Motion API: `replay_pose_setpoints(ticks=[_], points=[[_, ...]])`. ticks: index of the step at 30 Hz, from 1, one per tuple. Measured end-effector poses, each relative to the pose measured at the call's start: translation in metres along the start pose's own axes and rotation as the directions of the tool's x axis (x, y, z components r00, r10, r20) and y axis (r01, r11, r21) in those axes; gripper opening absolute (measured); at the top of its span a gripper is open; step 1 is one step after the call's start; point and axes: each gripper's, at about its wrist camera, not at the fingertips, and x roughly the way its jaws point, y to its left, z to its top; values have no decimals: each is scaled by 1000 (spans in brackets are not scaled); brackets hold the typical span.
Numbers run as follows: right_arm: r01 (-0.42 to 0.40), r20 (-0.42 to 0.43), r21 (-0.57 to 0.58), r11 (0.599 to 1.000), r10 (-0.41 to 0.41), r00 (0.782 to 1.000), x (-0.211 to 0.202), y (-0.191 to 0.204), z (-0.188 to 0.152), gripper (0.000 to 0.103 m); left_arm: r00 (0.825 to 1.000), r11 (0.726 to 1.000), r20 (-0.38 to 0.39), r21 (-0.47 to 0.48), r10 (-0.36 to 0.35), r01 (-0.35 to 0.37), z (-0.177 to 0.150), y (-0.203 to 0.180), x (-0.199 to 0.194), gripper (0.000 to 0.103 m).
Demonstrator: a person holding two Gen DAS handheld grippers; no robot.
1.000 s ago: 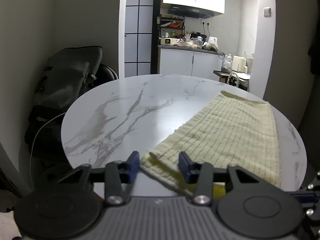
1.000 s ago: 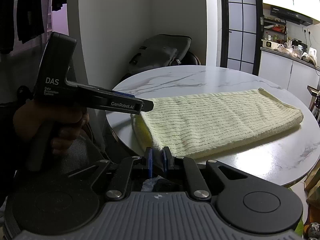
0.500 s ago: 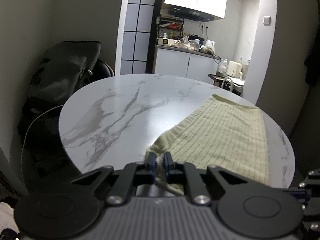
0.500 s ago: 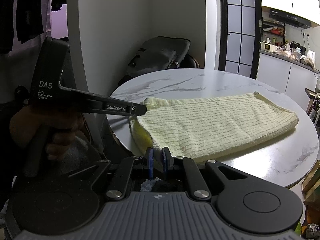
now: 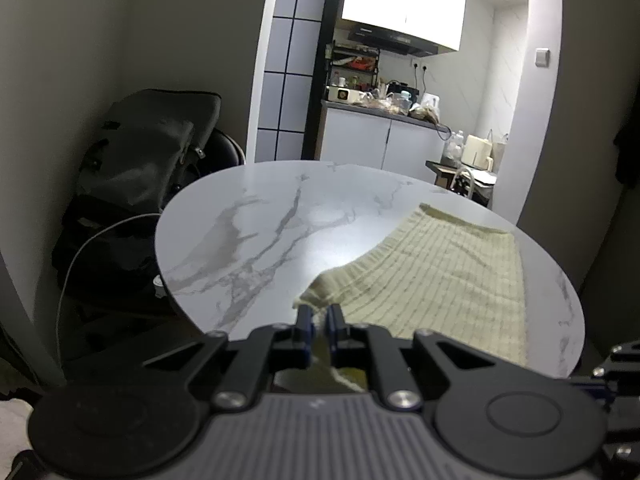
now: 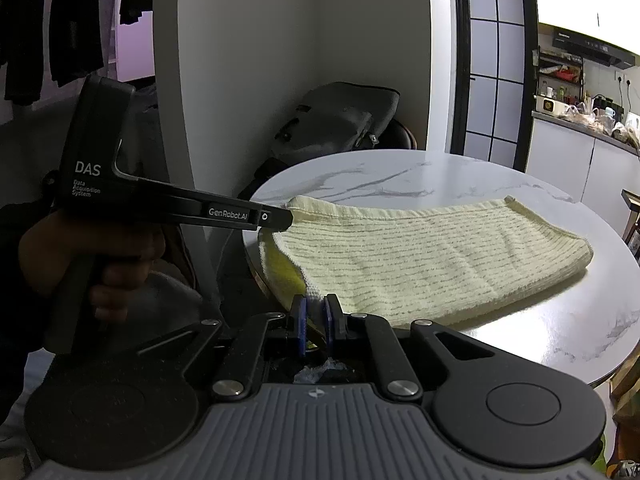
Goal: Fold towel
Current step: 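Lift the grasped towel edge upward with both grippers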
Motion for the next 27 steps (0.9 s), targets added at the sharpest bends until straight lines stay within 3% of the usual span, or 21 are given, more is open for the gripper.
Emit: replay_pose_setpoints(ticks=[10, 27], points=[[-6, 27, 5, 1000, 6, 1000, -9, -4, 4, 10, 1000, 1000, 18, 12, 12, -12, 7, -8, -10, 9], [16, 67, 27, 1000, -18, 998, -14, -38, 30, 10, 999, 1000, 37, 16, 9, -9, 42, -27, 12, 8]])
